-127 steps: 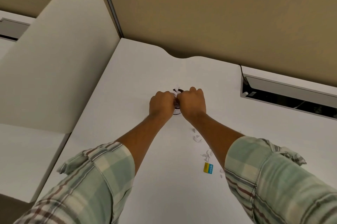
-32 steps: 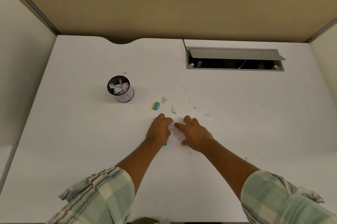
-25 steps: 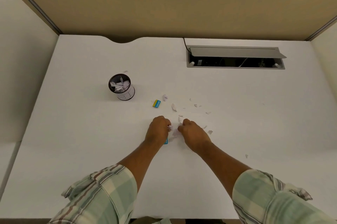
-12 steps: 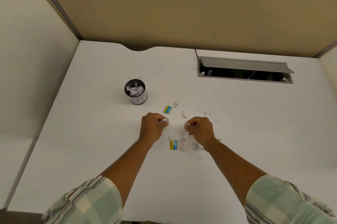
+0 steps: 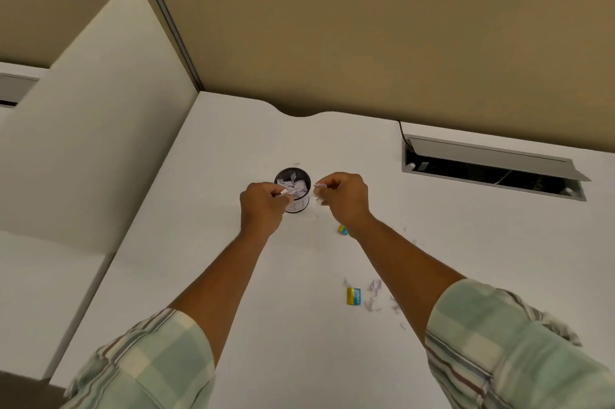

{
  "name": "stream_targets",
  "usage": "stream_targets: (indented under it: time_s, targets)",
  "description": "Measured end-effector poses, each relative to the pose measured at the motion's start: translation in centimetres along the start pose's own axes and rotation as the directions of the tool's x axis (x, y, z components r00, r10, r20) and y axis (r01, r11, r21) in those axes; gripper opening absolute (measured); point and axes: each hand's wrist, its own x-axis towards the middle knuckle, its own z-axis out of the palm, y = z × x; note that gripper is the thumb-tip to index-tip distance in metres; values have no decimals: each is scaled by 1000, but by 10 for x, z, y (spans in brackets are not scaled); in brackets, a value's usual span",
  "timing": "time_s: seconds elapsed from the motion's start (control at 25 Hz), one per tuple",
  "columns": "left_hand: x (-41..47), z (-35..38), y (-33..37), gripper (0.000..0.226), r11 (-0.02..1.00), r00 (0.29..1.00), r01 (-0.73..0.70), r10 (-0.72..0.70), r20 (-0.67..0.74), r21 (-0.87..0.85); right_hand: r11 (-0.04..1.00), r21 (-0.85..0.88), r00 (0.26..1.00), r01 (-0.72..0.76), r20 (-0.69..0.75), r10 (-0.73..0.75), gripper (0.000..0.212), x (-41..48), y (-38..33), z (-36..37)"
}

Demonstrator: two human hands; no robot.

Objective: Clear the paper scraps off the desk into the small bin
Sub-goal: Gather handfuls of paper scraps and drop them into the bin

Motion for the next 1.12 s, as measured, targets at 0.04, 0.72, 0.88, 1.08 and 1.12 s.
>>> stream_targets:
  time_s: [0.04, 0.72, 0.88, 1.08, 1.12]
  targets:
    - [7, -1, 2, 8, 1000, 1000, -12, 12, -2, 18, 997, -67, 999, 43, 2, -43, 3, 10, -7, 9]
    - [65, 1, 11, 19, 921, 977, -179, 125, 173, 345, 634, -652, 908, 417, 335, -253, 26, 62, -13, 50]
    - [64, 3, 11, 22, 915, 976, -190, 136, 170, 355, 732, -594, 942, 334, 232, -241, 29, 63, -8, 43]
    - [60, 3, 9, 21, 922, 983, -170, 133, 130, 347, 806, -519, 958, 284, 175, -226, 18, 57, 5, 31]
    - [57, 3, 9, 21, 923, 984, -168, 135, 119, 345, 819, -502, 960, 280, 162, -229, 18, 54, 8, 27]
